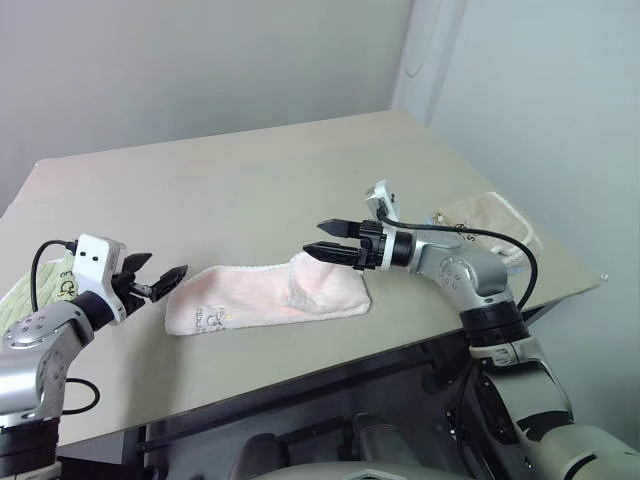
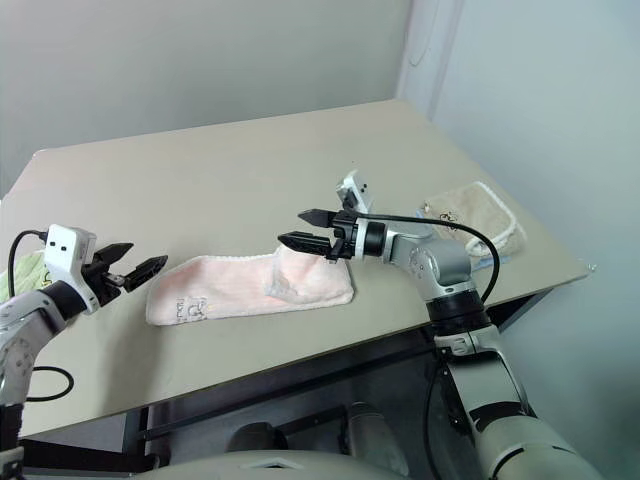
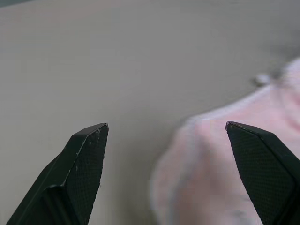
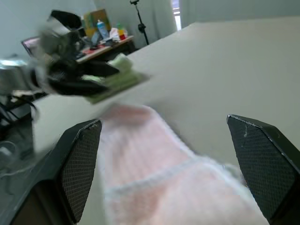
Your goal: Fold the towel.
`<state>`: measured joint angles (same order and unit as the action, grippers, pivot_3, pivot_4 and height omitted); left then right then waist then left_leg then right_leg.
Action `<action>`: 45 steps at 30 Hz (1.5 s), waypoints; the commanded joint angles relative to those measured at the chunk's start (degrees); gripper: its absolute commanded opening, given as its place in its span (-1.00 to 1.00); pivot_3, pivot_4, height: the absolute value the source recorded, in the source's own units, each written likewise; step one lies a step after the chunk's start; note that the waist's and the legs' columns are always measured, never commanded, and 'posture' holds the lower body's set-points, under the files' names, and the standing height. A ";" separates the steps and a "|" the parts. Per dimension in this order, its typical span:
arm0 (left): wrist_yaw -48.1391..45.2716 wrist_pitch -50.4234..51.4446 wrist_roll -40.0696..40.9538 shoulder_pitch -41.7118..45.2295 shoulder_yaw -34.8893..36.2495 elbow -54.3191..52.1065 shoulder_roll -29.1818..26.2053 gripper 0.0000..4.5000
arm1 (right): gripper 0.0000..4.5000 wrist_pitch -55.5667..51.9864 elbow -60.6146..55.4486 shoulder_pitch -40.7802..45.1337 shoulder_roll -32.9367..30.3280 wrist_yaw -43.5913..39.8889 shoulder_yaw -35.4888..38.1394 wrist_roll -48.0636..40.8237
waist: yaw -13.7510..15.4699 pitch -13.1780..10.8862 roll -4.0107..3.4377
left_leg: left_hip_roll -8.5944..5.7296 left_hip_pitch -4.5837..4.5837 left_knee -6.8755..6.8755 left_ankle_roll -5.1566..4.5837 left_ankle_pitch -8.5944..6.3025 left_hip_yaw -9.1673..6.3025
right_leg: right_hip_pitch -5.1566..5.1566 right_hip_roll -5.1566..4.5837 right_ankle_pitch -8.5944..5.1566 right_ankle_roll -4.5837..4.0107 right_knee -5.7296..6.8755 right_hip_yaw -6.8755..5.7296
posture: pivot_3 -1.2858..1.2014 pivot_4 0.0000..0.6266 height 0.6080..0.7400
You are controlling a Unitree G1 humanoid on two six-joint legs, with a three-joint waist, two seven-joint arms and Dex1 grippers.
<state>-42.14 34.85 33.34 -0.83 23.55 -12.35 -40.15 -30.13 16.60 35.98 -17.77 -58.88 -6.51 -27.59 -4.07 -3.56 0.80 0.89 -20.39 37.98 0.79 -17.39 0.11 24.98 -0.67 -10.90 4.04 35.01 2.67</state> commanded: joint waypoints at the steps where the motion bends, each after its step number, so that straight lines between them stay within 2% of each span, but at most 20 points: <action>1: -0.76 3.02 5.43 5.33 -2.18 -7.38 -0.20 0.88 | 0.98 0.69 2.93 1.63 -0.12 -2.92 -0.11 0.68 | 0.26 -0.01 0.00 | -0.01 -0.01 0.03 0.00 0.00 0.00 | -0.01 -0.02 0.00 -0.01 0.01 0.00 | 0.03 -1.00 1.00; 4: -3.11 2.68 4.55 10.23 -8.92 -6.66 0.80 0.62 | 1.00 -2.90 3.13 1.89 -0.72 -5.39 1.43 -1.78 | 0.09 -0.01 -0.02 | -0.06 0.08 0.13 0.01 0.01 -0.03 | -0.15 -0.01 0.01 -0.01 0.02 0.02 | 0.03 -1.00 1.00; 8: -6.44 -0.26 -0.59 16.43 -18.99 -0.96 2.93 -0.01 | 0.40 -4.81 2.25 1.34 -2.59 -7.15 1.49 -1.61 | -0.14 -0.01 -0.03 | -0.07 0.19 0.12 0.01 0.01 0.02 | -0.23 0.03 0.01 -0.01 0.04 0.10 | 0.03 -1.00 1.00; 13: -9.54 -7.03 -8.39 23.29 -28.91 8.83 7.67 -0.84 | -0.41 -2.48 5.78 1.10 -2.18 -4.63 1.40 1.37 | -0.06 -0.01 -0.03 | -0.09 0.18 0.13 0.00 0.01 -0.06 | -0.23 0.09 0.00 -0.01 0.05 0.07 | 0.03 -1.00 1.00; 14: -9.29 -9.11 -10.51 24.60 -30.49 11.98 9.05 -0.99 | -0.58 -1.20 7.14 0.85 -1.47 -3.50 0.86 2.69 | -0.17 -0.01 -0.03 | -0.09 0.18 0.13 0.00 0.01 -0.03 | -0.23 0.09 0.01 -0.01 0.06 0.09 | 0.03 -1.00 1.00; 15: -9.61 -10.21 -11.61 25.54 -31.73 14.28 10.26 -1.00 | -0.75 -0.30 8.56 0.71 -0.62 -2.17 0.46 3.86 | -0.10 -0.01 -0.03 | -0.09 0.18 0.12 0.00 0.01 0.00 | -0.21 0.09 0.01 -0.01 0.06 0.13 | 0.03 -1.00 1.00; 16: -10.61 -10.82 -12.19 26.02 -32.99 15.97 11.28 -1.00 | -0.91 0.78 9.99 0.56 0.34 -0.91 -0.11 5.15 | -0.08 0.00 -0.03 | -0.10 0.19 0.12 0.00 0.01 0.00 | -0.22 0.09 0.01 -0.01 0.09 0.14 | 0.03 -1.00 1.00; 17: -11.50 -11.32 -12.59 26.32 -33.77 17.15 11.98 -1.00 | -0.99 1.56 11.03 0.50 1.05 -0.15 -0.40 6.11 | -0.14 -0.01 -0.03 | -0.10 0.19 0.12 0.00 0.01 -0.01 | -0.21 0.10 0.02 -0.01 0.08 0.14 | 0.03 -1.00 1.00; 22: -15.58 -15.27 -17.02 24.66 -38.37 27.52 14.10 -1.00 | -0.99 5.80 18.51 0.09 5.39 3.38 -2.10 10.98 | -0.04 0.01 -0.05 | -0.10 0.17 0.12 -0.01 0.02 -0.02 | -0.20 0.10 0.03 0.00 0.12 0.15 | 0.03 -1.00 1.00; 25: -15.06 -19.52 -20.87 24.18 -40.07 34.08 15.60 -1.00 | -0.99 11.29 24.10 -0.52 6.33 6.83 -5.41 17.11 | 0.00 0.21 0.11 | -0.11 0.19 0.16 -0.01 0.02 -0.01 | -0.23 0.08 0.02 -0.01 0.12 0.16 | 0.03 -1.00 1.00; 27: -14.92 -20.71 -21.45 24.27 -39.45 36.49 16.41 -1.00 | -0.99 13.05 25.24 -0.84 6.24 6.96 -6.22 18.78 | -0.02 0.45 0.15 | -0.10 0.55 0.16 -0.01 0.01 -0.02 | -0.59 0.07 0.01 -0.01 0.09 0.15 | 0.03 -1.00 1.00; 29: -15.02 -21.41 -21.23 24.51 -38.38 37.75 17.07 -1.00 | -0.99 13.29 25.71 -0.73 6.31 6.76 -5.65 18.83 | -0.12 0.53 0.11 | -0.10 1.12 0.14 0.00 0.00 -0.02 | -1.28 0.04 -0.02 0.00 -0.02 0.16 | 0.03 -1.00 1.00; 32: -16.14 -20.59 -19.82 24.90 -37.19 37.02 17.56 -1.00 | -0.99 13.87 26.03 -0.29 6.07 6.01 -5.24 19.15 | -0.18 0.55 0.09 | -0.10 1.67 0.14 0.03 -0.02 -0.28 | -1.73 0.06 -0.03 0.01 -0.12 0.14 | 0.03 -1.00 1.00; 35: -17.38 -18.37 -18.39 24.55 -36.34 34.41 17.44 -1.00 | -0.99 13.03 25.31 0.46 6.01 4.62 -4.22 18.09 | -0.27 0.55 0.07 | -0.11 1.81 0.09 0.04 -0.03 -0.37 | -1.84 0.07 -0.04 0.01 -0.12 0.12 | 0.03 -1.00 1.00; 36: -17.20 -17.84 -17.87 24.57 -35.50 33.62 17.33 -0.93 | -1.00 12.11 24.70 0.76 6.05 3.96 -3.58 17.23 | -0.28 0.55 0.07 | -0.12 1.81 0.04 0.04 -0.02 -0.37 | -1.84 0.07 -0.04 0.01 -0.12 0.12 | 0.03 -1.00 1.00; 39: -15.92 -15.23 -15.23 25.07 -31.32 30.86 16.76 -0.58 | -0.71 9.65 22.74 1.51 6.15 2.38 -1.42 14.75 | -0.22 0.53 0.05 | -0.13 1.60 -0.06 0.02 -0.02 -0.37 | -1.62 0.06 -0.08 -0.02 -0.11 0.13 | 0.03 -1.00 1.00; 43: -14.92 -7.65 -9.31 23.03 -24.06 20.61 12.19 0.04 | -0.09 5.20 17.50 2.20 5.61 0.45 1.39 10.76 | -0.30 0.49 0.04 | -0.15 0.77 0.04 0.00 0.01 -0.35 | -0.68 0.09 -0.04 -0.01 0.21 0.23 | 0.03 -1.00 1.00; 45: -13.63 -3.07 -6.27 20.26 -20.23 13.91 9.01 0.33 | 0.20 1.82 12.49 1.78 4.51 -1.46 1.75 8.71 | -0.42 0.43 -0.05 | -0.14 0.74 0.01 -0.01 0.00 -0.36 | -0.59 0.12 -0.04 0.00 0.27 0.24 | 0.03 -1.00 1.00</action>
<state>-56.61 28.86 24.17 20.06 -0.24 6.67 -29.72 -26.48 34.18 36.54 -12.45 -58.86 -6.41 -16.33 -4.49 -3.13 0.76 0.76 -19.67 37.93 0.79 -17.39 -0.25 24.45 -0.55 -10.95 4.03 35.28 2.91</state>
